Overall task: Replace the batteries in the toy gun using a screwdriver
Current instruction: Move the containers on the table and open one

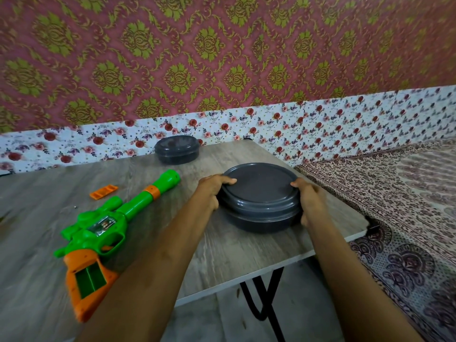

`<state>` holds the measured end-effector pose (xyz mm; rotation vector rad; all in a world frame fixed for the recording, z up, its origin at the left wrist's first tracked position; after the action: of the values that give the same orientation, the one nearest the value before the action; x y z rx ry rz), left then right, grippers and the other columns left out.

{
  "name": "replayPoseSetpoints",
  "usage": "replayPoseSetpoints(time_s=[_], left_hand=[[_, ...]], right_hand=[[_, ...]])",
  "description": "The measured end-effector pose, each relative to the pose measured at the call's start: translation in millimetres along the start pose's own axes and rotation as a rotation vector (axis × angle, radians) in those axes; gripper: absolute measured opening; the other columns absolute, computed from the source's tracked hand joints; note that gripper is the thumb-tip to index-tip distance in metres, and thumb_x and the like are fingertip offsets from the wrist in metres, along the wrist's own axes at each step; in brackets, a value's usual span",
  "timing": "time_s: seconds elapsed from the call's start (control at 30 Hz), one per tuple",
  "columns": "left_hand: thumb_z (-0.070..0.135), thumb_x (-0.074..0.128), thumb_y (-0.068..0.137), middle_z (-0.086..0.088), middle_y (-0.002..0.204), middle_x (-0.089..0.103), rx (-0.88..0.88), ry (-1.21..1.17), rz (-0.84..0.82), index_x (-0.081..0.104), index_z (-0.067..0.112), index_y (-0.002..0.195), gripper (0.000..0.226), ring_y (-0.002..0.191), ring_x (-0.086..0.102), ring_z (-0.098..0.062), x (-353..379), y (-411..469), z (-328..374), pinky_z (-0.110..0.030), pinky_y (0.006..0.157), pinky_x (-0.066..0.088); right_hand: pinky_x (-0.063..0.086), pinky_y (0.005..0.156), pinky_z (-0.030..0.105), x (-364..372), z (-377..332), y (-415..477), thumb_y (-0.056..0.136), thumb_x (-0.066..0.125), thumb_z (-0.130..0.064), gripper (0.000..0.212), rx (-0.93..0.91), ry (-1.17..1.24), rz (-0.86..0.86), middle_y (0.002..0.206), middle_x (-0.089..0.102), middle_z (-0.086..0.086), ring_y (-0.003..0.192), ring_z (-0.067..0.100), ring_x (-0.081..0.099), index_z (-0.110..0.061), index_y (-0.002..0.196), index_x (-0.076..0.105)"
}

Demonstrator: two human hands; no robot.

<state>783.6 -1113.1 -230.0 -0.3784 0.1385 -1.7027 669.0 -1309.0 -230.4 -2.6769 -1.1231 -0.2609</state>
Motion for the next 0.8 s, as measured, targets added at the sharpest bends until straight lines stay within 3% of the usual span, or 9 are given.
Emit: replayPoseSetpoints(time_s=[0.1,0.2,0.27,0.33,0.47,0.53,0.63,0.7,0.8], left_hand=[[0.001,0.075,0.066,-0.016,0.112,0.066,0.041,0.017,0.019,0.066,0.005,0.113,0.047,0.103,0.062,-0.033,-1,5,-1,-0.040,0.090,0.052],[0.005,0.077,0.068,-0.015,0.117,0.064,0.087,0.043,0.019,0.062,0.007,0.121,0.055,0.108,0.060,-0.032,0,6,-1,-0.043,0.097,0.049],[0.011,0.077,0.072,-0.014,0.121,0.063,0.125,0.085,0.003,0.059,0.007,0.124,0.055,0.110,0.059,-0.031,0,4,1,-0.041,0.100,0.048],[0.018,0.075,0.078,-0.013,0.128,0.059,0.175,0.170,0.017,0.055,0.006,0.128,0.055,0.115,0.056,-0.029,0,-2,7,-0.038,0.102,0.045],[0.037,0.058,0.091,-0.008,0.147,0.040,0.532,0.832,0.144,0.046,0.015,0.138,0.053,0.134,0.038,-0.025,-3,-42,43,-0.032,0.108,0.030],[0.040,0.059,0.090,-0.003,0.139,0.051,0.667,0.971,0.007,0.056,0.018,0.129,0.045,0.126,0.046,-0.019,-1,-71,50,-0.029,0.102,0.034],[0.037,0.067,0.084,0.004,0.123,0.064,0.692,1.158,-0.181,0.066,0.023,0.116,0.036,0.114,0.057,-0.013,0,-99,37,-0.025,0.094,0.043],[0.038,0.065,0.085,0.007,0.130,0.059,0.750,1.317,-0.136,0.061,0.027,0.124,0.040,0.120,0.052,-0.014,1,-97,33,-0.029,0.100,0.042],[0.033,0.057,0.091,0.004,0.139,0.052,0.786,1.363,-0.072,0.053,0.026,0.134,0.043,0.127,0.046,-0.017,2,-72,35,-0.032,0.105,0.038]], right_hand=[[0.048,0.076,0.034,2,-1,-4,0.082,0.060,-0.009,0.020,-0.028,0.033,0.011,0.077,0.055,0.003,0.081,0.021,0.054,-0.018,0.069,0.047],[0.046,0.079,0.036,1,-1,-1,0.082,0.060,-0.013,0.013,-0.090,-0.022,0.001,0.083,0.059,0.006,0.084,0.022,0.055,-0.016,0.073,0.052],[0.046,0.081,0.037,6,0,2,0.085,0.058,-0.018,0.010,-0.095,-0.103,-0.034,0.095,0.062,0.011,0.092,0.026,0.057,-0.009,0.089,0.060],[0.047,0.091,0.041,10,0,4,0.088,0.054,-0.029,0.037,-0.089,-0.273,-0.086,0.114,0.061,0.015,0.104,0.029,0.057,-0.006,0.117,0.055],[0.031,0.110,0.049,8,-23,-12,0.088,0.048,-0.052,0.073,-0.344,-0.621,-0.139,0.149,0.034,0.012,0.135,0.031,0.034,-0.013,0.145,0.025],[0.025,0.114,0.047,8,-24,-31,0.083,0.049,-0.059,0.081,-0.494,-0.794,-0.289,0.155,0.020,0.007,0.142,0.026,0.022,-0.016,0.147,0.023],[0.017,0.117,0.037,9,-10,-44,0.078,0.062,-0.052,0.086,-0.612,-1.108,-0.437,0.158,0.003,0.004,0.145,0.021,0.007,-0.018,0.146,0.022],[0.015,0.115,0.032,15,-8,-38,0.076,0.067,-0.047,0.088,-0.611,-1.082,-0.436,0.158,0.003,0.004,0.145,0.019,0.005,-0.017,0.146,0.023],[0.015,0.115,0.030,36,-6,-15,0.076,0.069,-0.043,0.087,-0.610,-1.045,-0.411,0.157,0.003,0.006,0.145,0.020,0.005,-0.015,0.145,0.025]])
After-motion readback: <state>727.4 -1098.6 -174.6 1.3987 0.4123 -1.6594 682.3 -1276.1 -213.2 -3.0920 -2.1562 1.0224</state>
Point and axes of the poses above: each hand's wrist, its own y-axis towards the middle knuckle, its own x-axis out of the palm, z = x × y, the point moved 5 cm from there along y, towards the middle knuckle
